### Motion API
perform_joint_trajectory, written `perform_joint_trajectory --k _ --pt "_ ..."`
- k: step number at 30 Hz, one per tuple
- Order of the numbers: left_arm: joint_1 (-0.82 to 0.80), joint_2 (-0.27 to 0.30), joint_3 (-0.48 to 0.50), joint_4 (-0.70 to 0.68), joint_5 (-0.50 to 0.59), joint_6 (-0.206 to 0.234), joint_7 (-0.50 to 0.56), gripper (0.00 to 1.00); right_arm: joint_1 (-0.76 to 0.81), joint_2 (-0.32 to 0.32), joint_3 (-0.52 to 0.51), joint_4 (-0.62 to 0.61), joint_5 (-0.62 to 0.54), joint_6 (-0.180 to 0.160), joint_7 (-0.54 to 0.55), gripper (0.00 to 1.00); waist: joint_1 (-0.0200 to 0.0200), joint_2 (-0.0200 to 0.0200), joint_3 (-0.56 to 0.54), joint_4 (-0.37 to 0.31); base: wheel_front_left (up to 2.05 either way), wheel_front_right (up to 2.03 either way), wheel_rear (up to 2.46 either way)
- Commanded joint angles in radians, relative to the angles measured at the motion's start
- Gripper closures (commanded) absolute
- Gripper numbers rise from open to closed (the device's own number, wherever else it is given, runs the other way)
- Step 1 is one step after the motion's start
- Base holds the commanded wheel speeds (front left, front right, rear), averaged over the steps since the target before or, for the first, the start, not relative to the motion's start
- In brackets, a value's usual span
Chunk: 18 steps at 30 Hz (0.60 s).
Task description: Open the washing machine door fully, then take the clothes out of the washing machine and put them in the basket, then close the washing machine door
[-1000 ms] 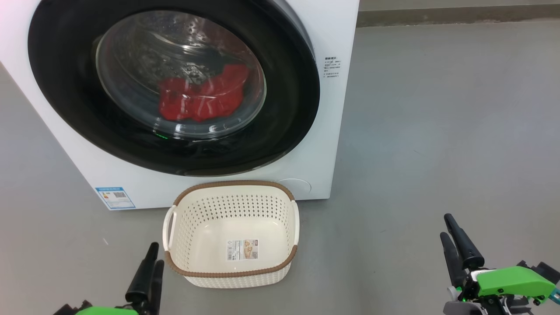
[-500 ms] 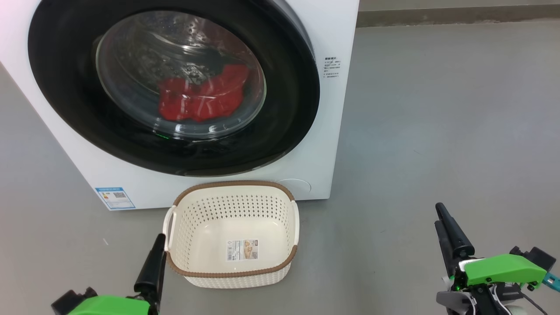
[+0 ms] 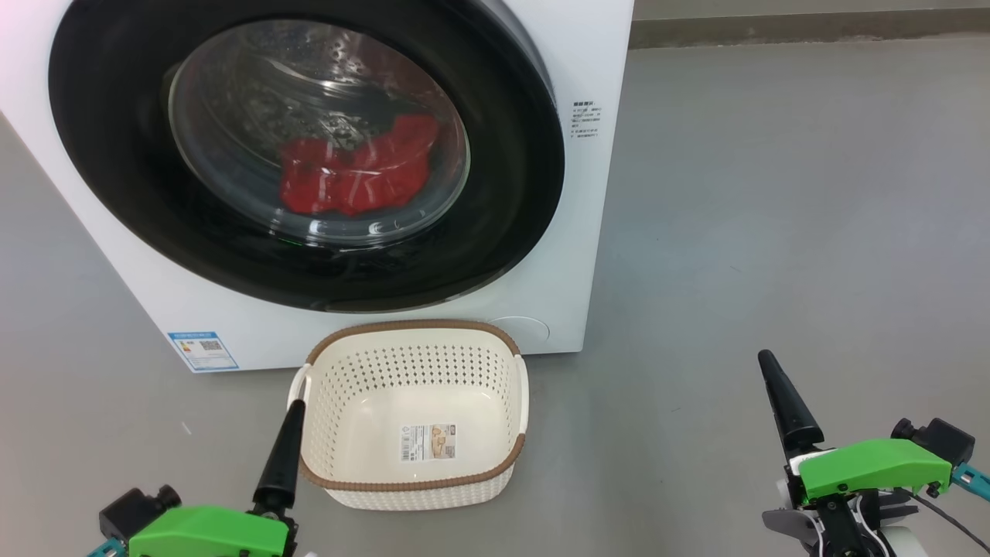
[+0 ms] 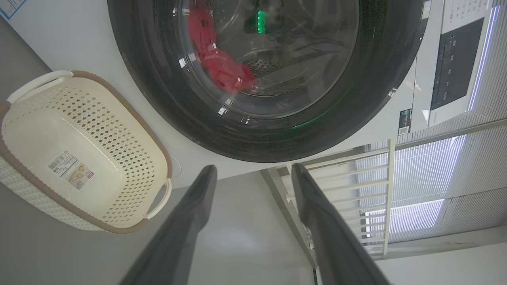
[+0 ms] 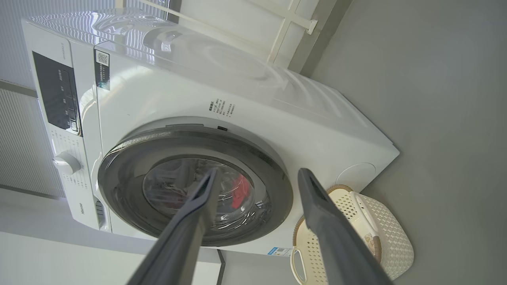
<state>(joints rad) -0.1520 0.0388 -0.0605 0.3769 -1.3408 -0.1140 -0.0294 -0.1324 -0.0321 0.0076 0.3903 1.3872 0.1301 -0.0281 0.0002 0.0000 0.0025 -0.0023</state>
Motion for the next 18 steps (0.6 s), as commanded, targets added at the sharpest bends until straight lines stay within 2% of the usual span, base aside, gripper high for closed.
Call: perform_joint_trajectory --k 1,18 --pt "-0.058 0.01 0.009 -0.019 0.027 0.001 -0.01 0.0 -0.057 -0.012 0.01 -0.019 -0.025 0.0 -0.011 0.0 -0.0001 0.0 0.0 0.0 0.0 0.0 0.0" --pt "-0.097 0.009 -0.011 -0.014 0.271 0.023 -0.059 0.0 -0.097 -0.013 0.029 -0.006 -0.245 0.0 -0.059 0.0 -0.0001 0.0 -0.001 -0.001 0.0 0.0 0.0"
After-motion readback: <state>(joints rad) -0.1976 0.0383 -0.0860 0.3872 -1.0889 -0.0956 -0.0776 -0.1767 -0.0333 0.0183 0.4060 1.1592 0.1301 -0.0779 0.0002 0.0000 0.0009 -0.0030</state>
